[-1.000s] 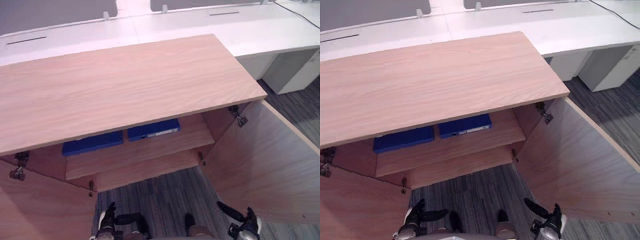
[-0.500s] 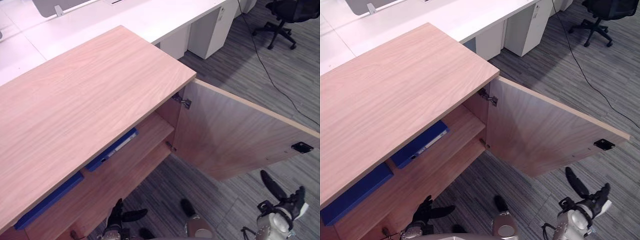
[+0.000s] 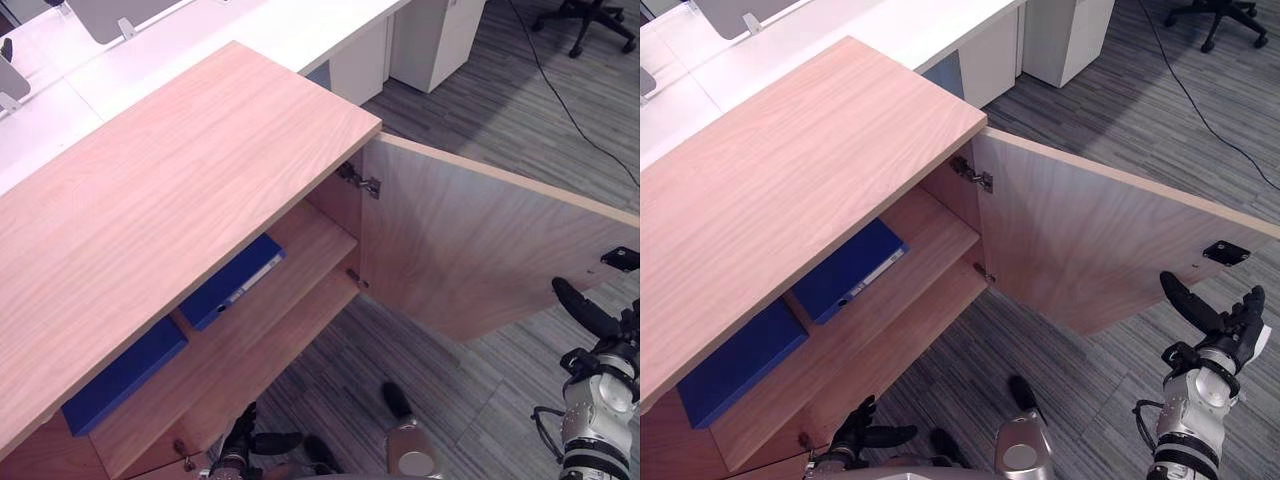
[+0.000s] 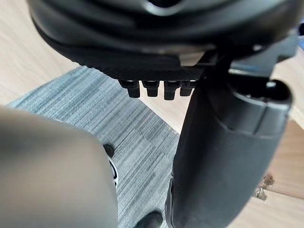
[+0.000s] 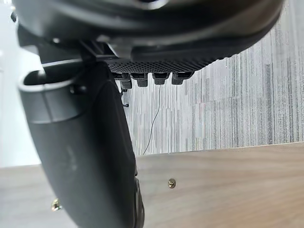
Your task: Walk over to the cabinet, pick up the folder, carry it to the office cabinet, place the folder inside the office cabinet, then close the office cabinet door
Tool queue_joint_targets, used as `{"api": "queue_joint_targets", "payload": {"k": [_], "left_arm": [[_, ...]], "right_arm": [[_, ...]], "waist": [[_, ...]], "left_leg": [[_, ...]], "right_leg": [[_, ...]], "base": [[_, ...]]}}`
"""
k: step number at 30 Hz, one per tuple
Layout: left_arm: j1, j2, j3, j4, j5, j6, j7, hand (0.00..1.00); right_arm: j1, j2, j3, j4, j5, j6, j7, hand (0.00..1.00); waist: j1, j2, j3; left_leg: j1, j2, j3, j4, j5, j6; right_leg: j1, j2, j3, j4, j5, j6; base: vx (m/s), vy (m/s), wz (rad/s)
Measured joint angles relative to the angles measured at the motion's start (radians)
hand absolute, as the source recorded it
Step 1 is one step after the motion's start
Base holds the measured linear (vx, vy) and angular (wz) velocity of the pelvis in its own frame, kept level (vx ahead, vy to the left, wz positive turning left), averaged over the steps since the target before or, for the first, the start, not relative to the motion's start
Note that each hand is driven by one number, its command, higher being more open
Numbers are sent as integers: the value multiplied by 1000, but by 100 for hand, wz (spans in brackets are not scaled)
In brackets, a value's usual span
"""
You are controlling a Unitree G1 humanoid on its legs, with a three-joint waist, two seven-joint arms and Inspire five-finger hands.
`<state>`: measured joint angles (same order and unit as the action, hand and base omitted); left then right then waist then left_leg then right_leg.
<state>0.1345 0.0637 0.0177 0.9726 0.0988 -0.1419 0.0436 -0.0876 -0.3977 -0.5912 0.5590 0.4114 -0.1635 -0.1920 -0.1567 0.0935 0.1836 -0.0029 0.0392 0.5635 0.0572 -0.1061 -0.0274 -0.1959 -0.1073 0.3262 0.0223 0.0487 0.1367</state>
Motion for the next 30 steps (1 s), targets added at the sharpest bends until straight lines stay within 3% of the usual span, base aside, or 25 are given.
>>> {"api": "queue_joint_targets", "payload": {"k": [4, 8, 11, 21, 25, 30], "left_arm": [[0, 6, -8, 5, 3, -3, -1, 100], [-1, 19, -25, 4, 41, -4, -6, 100], [-3, 26, -30, 4, 64, -5, -7, 100], [-15, 53, -46, 6, 100, -3, -6, 100], [-25, 65, -44, 20, 101, 3, -4, 100], [-42, 72, -17, 32, 141, 13, 3, 100]], "right_arm": [[3, -15, 35, 1, 0, -1, 9, 100], [23, -40, 165, -26, -8, -1, 41, 100], [37, -34, 249, -62, -33, 0, 58, 100], [75, -40, 292, -81, -143, 29, 59, 100], [176, 43, 290, -213, -144, 56, 26, 100], [430, 237, 353, -507, -154, 58, 21, 100]], "waist": [[-11, 6, -4], [-23, 4, -5], [-25, -3, -6], [-24, -42, -2], [-23, -60, -7], [-25, -96, -9]], "left_leg": [[0, -8, -2, -17, 8, 7], [9, -9, -2, -20, 8, 7], [13, -10, -2, -17, 9, 8], [22, -17, -15, -18, 24, 16], [23, -12, -36, -16, 29, 14], [16, 23, -35, 41, 5, -2]], "right_leg": [[1, -3, -6, -7, 11, 4], [6, -3, -13, -4, 16, 10], [9, -4, -12, 0, 17, 10], [10, -7, -15, 14, 21, 14], [21, -4, -30, 14, 23, 13], [38, 17, -29, 13, 31, 4]], "base": [[29, -28, -1], [0, -40, -5], [-45, -55, -1], [-44, -55, 1], [-13, -62, 8], [-11, -66, -3]]}}
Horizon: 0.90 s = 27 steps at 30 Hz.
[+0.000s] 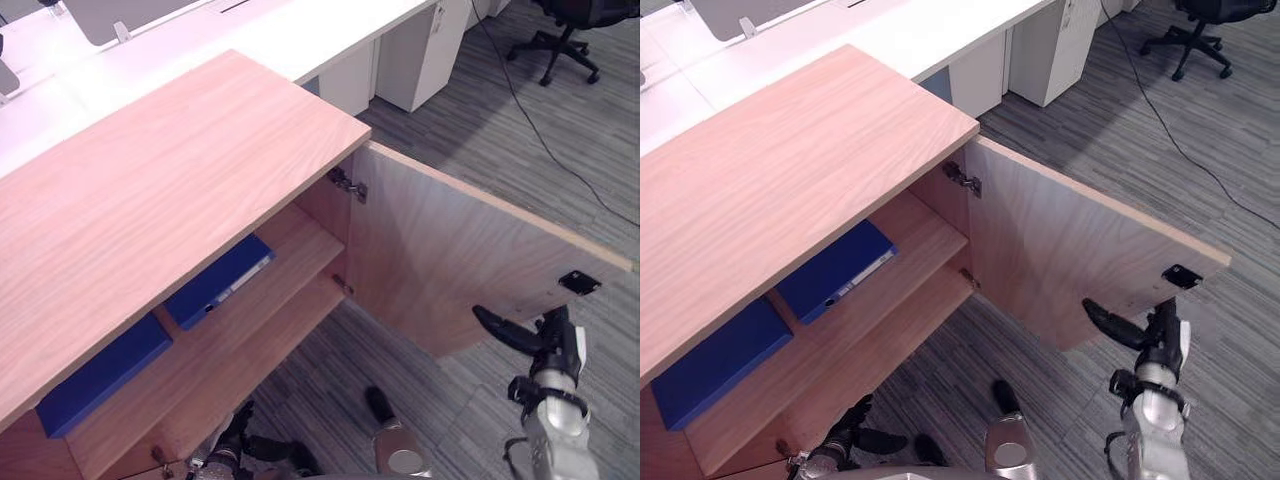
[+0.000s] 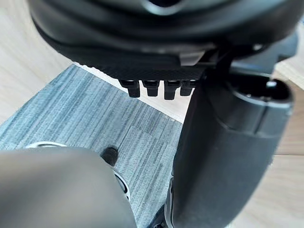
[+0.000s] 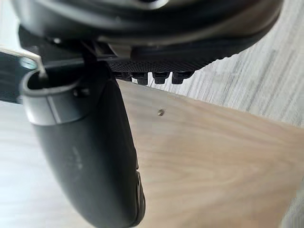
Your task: Walk over to the cabinet, pick up the folder, carry it to the office cabinet, place the folder inside the office cabinet, then close the office cabinet door
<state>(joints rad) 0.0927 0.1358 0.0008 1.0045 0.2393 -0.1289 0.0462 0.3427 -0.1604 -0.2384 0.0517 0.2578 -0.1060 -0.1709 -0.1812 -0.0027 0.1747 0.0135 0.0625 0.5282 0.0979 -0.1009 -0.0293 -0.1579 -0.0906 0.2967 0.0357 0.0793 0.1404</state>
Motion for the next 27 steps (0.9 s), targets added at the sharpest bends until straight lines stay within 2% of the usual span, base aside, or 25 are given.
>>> {"api": "queue_joint_targets", "payload": {"k": [5, 11, 16, 18, 19, 20, 21, 22, 23, 25, 26, 27], "left_arm": [[-49, -5, 12, 58, 34, 18, 2, 100], [-100, 1, 10, 98, 36, 35, 18, 100], [-125, 38, -8, 105, 36, 40, 21, 100], [-139, 66, -9, 107, 35, 43, 20, 100], [-141, 70, -9, 107, 35, 44, 20, 100], [-150, 79, -10, 107, 34, 44, 20, 100], [-164, 81, -10, 108, 34, 48, 20, 100], [-171, 76, -9, 109, 26, 53, 18, 100], [-175, 66, -11, 111, 24, 56, 21, 100], [-187, 74, -15, 128, 9, 59, 21, 100], [-192, 85, -28, 132, -1, 60, 21, 100], [-202, 88, -30, 130, -10, 61, 22, 100]], "right_arm": [[242, 82, 187, -186, -11, 0, 0, 100], [352, 79, 366, -260, -28, 19, 0, 100], [417, -29, 502, -360, -46, 53, 7, 100], [418, -102, 574, -387, -32, 63, 68, 100], [412, -120, 595, -395, -22, 69, 83, 100], [385, -141, 637, -409, -17, 74, 122, 100], [317, -165, 682, -432, -10, 96, 167, 100], [281, -182, 712, -432, -5, 106, 178, 100], [202, -209, 766, -437, -3, 110, 194, 100], [56, -182, 847, -450, 2, 115, 224, 100], [-42, -158, 890, -463, 9, 110, 249, 100], [-120, -127, 914, -477, 17, 80, 276, 100]], "waist": [[-6, -28, 0], [-9, -85, 10], [8, -121, 23], [31, -141, 28], [40, -145, 27], [59, -159, 30], [73, -165, 39], [80, -157, 43], [92, -116, 52], [116, -132, 67], [122, -160, 56], [126, -196, 35]], "left_leg": [[-29, 56, 0, 104, -48, -15], [-54, 85, -38, 152, -52, -18], [-70, 96, -88, 172, -48, -24], [-73, 96, -118, 165, -36, -33], [-72, 95, -123, 158, -30, -36], [-66, 81, -133, 140, -15, -33], [-87, 86, -151, 234, -36, -30], [-107, 99, -164, 316, -62, -33], [-112, 136, -182, 358, -126, -15], [-113, 139, -185, 343, -134, -13], [-105, 107, -190, 283, -124, -26], [-141, 76, -194, 394, -135, 3]], "right_leg": [[12, 23, 2, 2, 7, -8], [13, 40, -30, 11, 6, -9], [14, 54, -58, 23, 1, -16], [17, 55, -85, 33, -1, -19], [18, 54, -91, 33, -4, -24], [20, 46, -104, 32, -8, -28], [18, 40, -128, 39, -7, -28], [18, 46, -145, 47, -7, -28], [26, 83, -166, 54, -7, -25], [23, 89, -167, 100, -12, -37], [20, 74, -174, 164, -29, -60], [28, 34, -196, 139, -52, -66]], "base": [[-53, -68, -7], [-106, -70, -1], [-86, -47, 8], [-87, -57, 23], [-89, -68, 31], [-94, -45, 31], [-148, -40, 27], [-204, 8, 17], [-228, 31, 10], [-118, 20, 21], [105, 11, 64], [108, 3, 66]]}}
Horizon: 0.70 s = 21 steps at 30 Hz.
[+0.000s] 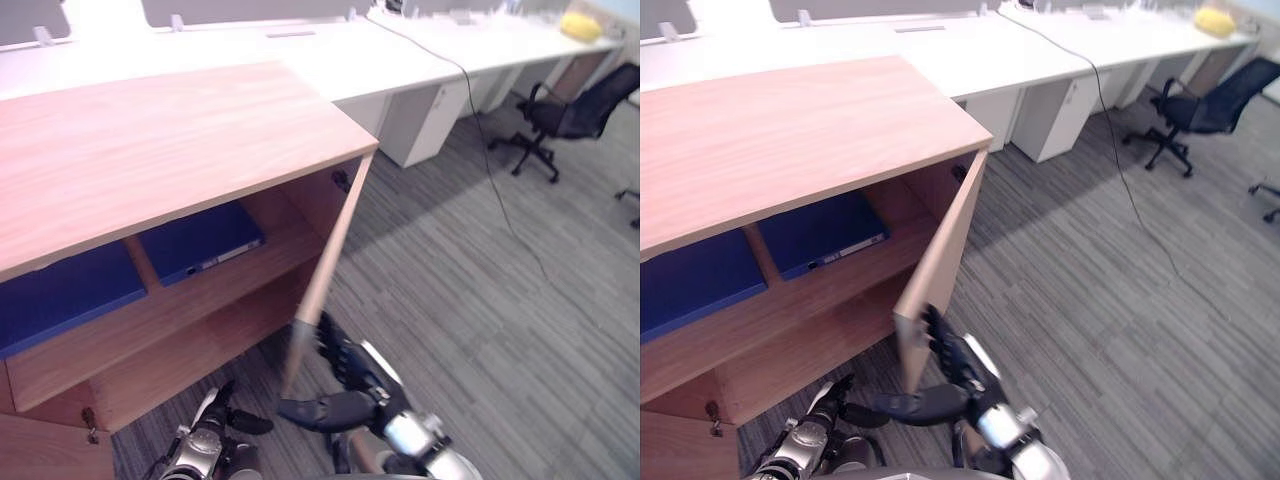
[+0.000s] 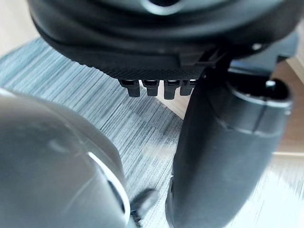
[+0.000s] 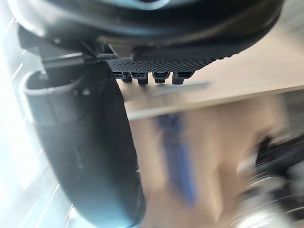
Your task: Walk over to the cabinet, pick up the folder, carry it to the office cabinet, place the folder inside the office cabinet, then close the office cabinet door
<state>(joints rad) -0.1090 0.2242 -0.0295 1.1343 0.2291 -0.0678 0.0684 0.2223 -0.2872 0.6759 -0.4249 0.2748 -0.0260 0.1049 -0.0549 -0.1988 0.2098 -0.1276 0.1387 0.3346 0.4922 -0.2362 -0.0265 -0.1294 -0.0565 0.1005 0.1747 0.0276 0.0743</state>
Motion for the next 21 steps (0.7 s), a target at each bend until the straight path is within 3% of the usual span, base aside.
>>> {"api": "queue_joint_targets", "payload": {"k": [1, 2, 3, 5, 6, 9, 11, 16, 21], "left_arm": [[-5, -10, 0, -2, -5, 1, 4, 100], [-1, -38, -7, -4, -4, -1, 12, 100], [-3, -32, 0, -5, -21, 7, 12, 100], [-1, -27, 1, -13, -29, 9, 18, 100], [7, -27, 2, -40, -34, 10, 20, 100], [12, -28, 4, -71, -40, 9, 23, 100], [20, -48, 43, -104, -58, 7, 30, 100], [57, -62, 100, -150, -94, -1, 48, 100], [129, -56, 126, -150, -104, -7, 57, 100]], "right_arm": [[-45, 2, 2, -6, 1, -10, 8, 100], [-166, 12, 9, -15, 1, -38, 19, 100], [-246, 67, 25, 22, 1, -45, 17, 100], [-338, 109, 29, 85, -1, -48, 11, 100], [-451, 135, 25, 195, -4, -52, -1, 100], [-560, 174, 1, 374, -35, -50, -26, 100], [-675, 227, -110, 611, -72, -32, -70, 100], [-814, 262, -226, 832, -104, -8, -129, 100], [-809, 253, -324, 845, -115, -17, -162, 100]], "waist": [[6, 22, 10], [22, 93, 23], [36, 79, 32], [44, 60, 19], [72, 60, 19], [99, 59, 18], [128, 58, 17], [173, 81, 32], [177, 98, 38]], "left_leg": [[-17, 19, -19, 58, -13, 6], [1, 47, -54, 35, -51, 11], [4, 26, -55, -4, -35, -3], [-3, 0, -89, -37, -12, 2], [-16, -6, -123, -41, -4, 6], [-33, -21, -161, -65, 16, 7], [-57, -40, -214, -89, 44, 0], [-62, -72, -284, -148, 90, 4], [-47, -106, -304, -205, 126, 7]], "right_leg": [[0, 10, -16, 1, -1, 1], [10, 49, -55, -10, 3, 5], [7, 27, -59, -14, 18, 3], [20, 10, -82, -50, 43, -2], [34, 4, -121, -63, 45, -11], [40, -6, -164, -82, 42, -16], [40, -18, -221, -93, 43, -14], [47, -31, -271, -96, 40, -19], [61, -66, -287, -103, 40, -18]], "base": [[49, 56, 57], [-94, 63, 37], [-86, 90, 45], [1, 23, 69], [34, 0, 76], [48, -10, 55], [86, -13, 76], [110, 9, 55], [45, 52, 34]]}}
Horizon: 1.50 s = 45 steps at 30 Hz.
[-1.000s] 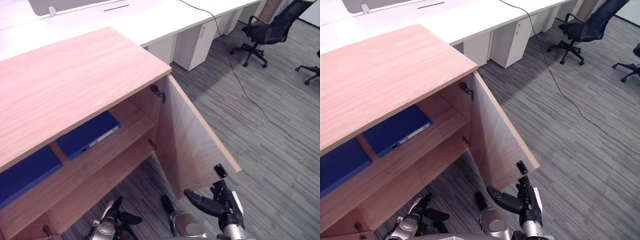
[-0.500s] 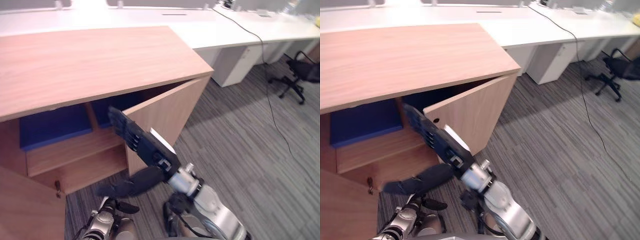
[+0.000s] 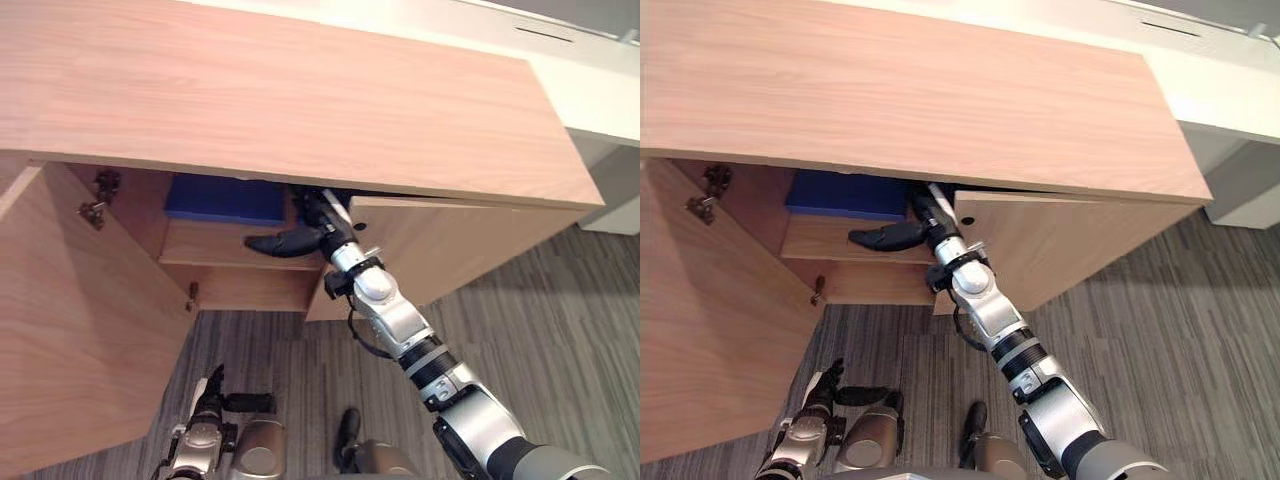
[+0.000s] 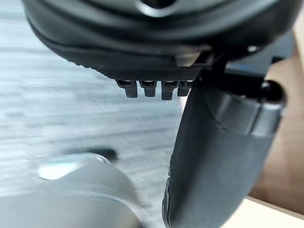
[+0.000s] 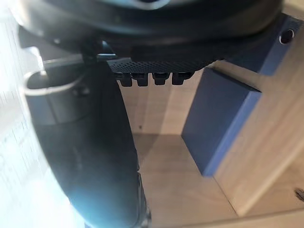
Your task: Walk over to the cabinet, pick up the folder, carry it to the office cabinet, place the folder inside the office cabinet, then close the office cabinet door
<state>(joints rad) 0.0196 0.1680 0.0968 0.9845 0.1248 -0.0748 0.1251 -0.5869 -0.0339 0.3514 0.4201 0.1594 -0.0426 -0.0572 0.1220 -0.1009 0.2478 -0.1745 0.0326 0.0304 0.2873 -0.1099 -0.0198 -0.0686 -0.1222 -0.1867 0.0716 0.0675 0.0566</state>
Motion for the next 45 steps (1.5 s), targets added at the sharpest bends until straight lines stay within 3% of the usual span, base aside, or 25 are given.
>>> {"api": "queue_joint_targets", "payload": {"k": [4, 9, 13, 18, 22, 25, 27, 29, 32, 34, 35, 36, 37, 38, 39, 40, 41, 42, 43, 45], "left_arm": [[10, -8, 15, 0, -7, -9, -3, 100], [22, -5, 9, 0, -6, -23, -19, 100], [26, 4, -29, 1, -6, -25, -19, 100], [43, 6, -55, 1, -6, -26, -21, 100], [46, -1, -54, -1, -8, -27, -18, 100], [49, -6, -51, -19, -23, -31, -15, 100], [60, -12, -45, -44, -69, -36, -5, 100], [68, -12, -27, -54, -107, -41, 0, 100], [105, -60, 45, -99, -172, -41, 6, 100], [151, -96, 96, -168, -229, -41, 6, 100], [163, -105, 108, -198, -248, -43, 7, 100], [169, -110, 118, -215, -265, -45, 6, 100], [178, -121, 165, -250, -307, -46, 5, 100], [177, -126, 191, -255, -323, -46, 5, 100], [172, -136, 242, -261, -351, -46, 8, 100], [171, -139, 264, -264, -363, -46, 9, 100], [180, -140, 303, -268, -374, -46, 10, 100], [196, -139, 341, -279, -380, -48, 17, 100], [194, -134, 353, -280, -380, -48, 20, 100], [196, -96, 425, -290, -379, -48, 31, 100]], "right_arm": [[61, -73, 14, -3, 4, -16, 35, 100], [148, -249, 119, -3, -2, -30, 142, 100], [259, -283, 131, -38, -12, -35, 173, 100], [490, -246, 99, -89, -169, -91, 166, 100], [630, -146, -49, 62, -298, -96, 117, 100], [699, -108, -200, 201, -357, -74, 63, 100], [760, -72, -333, 286, -345, -60, 13, 100], [776, -57, -382, 349, -319, -47, -15, 100], [773, -58, -444, 415, -235, -32, -50, 100], [787, -46, -477, 412, -188, -28, -76, 100], [789, -38, -486, 407, -180, -28, -82, 100], [790, -35, -494, 402, -179, -28, -87, 100], [785, -21, -508, 387, -176, -28, -98, 100], [775, -20, -514, 382, -170, -28, -100, 100], [755, -14, -522, 371, -155, -29, -101, 100], [746, -16, -525, 368, -152, -29, -103, 100], [734, -18, -530, 362, -152, -29, -107, 100], [734, -16, -544, 339, -152, -29, -108, 100], [730, -13, -544, 338, -152, -29, -109, 100], [721, 8, -540, 325, -152, -29, -108, 100]], "waist": [[-1, 5, -1], [-8, 6, -3], [-24, 16, -12], [-42, 32, -49], [-66, 44, -72], [-97, 47, -70], [-121, 52, -73], [-115, 28, -90], [-111, 57, -90], [-99, 75, -91], [-87, 76, -90], [-80, 77, -90], [-68, 78, -90], [-65, 78, -89], [-68, 79, -85], [-68, 82, -85], [-61, 97, -87], [-61, 122, -91], [-60, 117, -87], [-52, 108, -89]], "left_leg": [[10, -26, -8, -47, 24, 15], [20, -46, -1, -133, 66, 19], [32, -34, 15, -159, 76, 14], [65, -10, 55, -187, 82, 9], [78, -5, 52, -199, 85, 2], [57, -20, -19, -142, 57, -4], [26, -40, -115, -102, 47, 2], [-1, -66, -155, -89, 52, -6], [-29, -73, -251, -81, 76, -40], [-28, -86, -333, -95, 112, -45], [-30, -89, -331, -103, 125, -41], [-36, -88, -315, -104, 130, -33], [-54, -59, -202, -107, 103, 32], [-57, -38, -136, -110, 95, 42], [-75, 2, 2, -73, 81, 45], [-87, 24, 84, -29, 62, 37], [-82, 63, 210, 58, 35, 57], [-67, 76, 249, 75, 2, 55], [-67, 71, 242, 79, 0, 54], [-57, 5, 187, 36, 10, 58]], "right_leg": [[0, -20, -7, -1, 3, 7], [-22, -36, 6, -20, 5, 16], [-23, -23, 24, -36, 6, 20], [-23, -3, 70, -50, 6, 21], [-16, 1, 69, -43, 0, 26], [-28, -14, 48, 74, -80, 36], [-37, -13, 146, 161, -141, 31], [-31, -25, 170, 150, -201, 53], [-10, -17, 72, 153, -230, 45], [34, -22, -38, 161, -238, 35], [46, -26, -77, 168, -247, 29], [52, -36, -105, 174, -254, 26], [62, -50, -175, 187, -267, 18], [69, -56, -200, 184, -268, 17], [85, -79, -247, 180, -270, 19], [90, -88, -267, 183, -271, 21], [108, -98, -297, 193, -277, 28], [125, -95, -321, 219, -297, 40], [127, -103, -321, 228, -307, 46], [144, -131, -304, 220, -327, 32]], "base": [[-31, 39, 13], [-50, 2, 0], [-14, -50, -12], [28, -53, -31], [2, -23, -1], [-63, -14, 68], [-31, 34, 121], [-16, -19, 105], [-11, -106, 98], [22, -136, 126], [10, -111, 115], [-32, -85, 126], [-41, -51, 114], [-35, -32, 139], [-2, 12, 97], [28, 51, 106], [65, 89, 91], [75, 93, 80], [57, 123, 88], [26, 138, 84]]}}
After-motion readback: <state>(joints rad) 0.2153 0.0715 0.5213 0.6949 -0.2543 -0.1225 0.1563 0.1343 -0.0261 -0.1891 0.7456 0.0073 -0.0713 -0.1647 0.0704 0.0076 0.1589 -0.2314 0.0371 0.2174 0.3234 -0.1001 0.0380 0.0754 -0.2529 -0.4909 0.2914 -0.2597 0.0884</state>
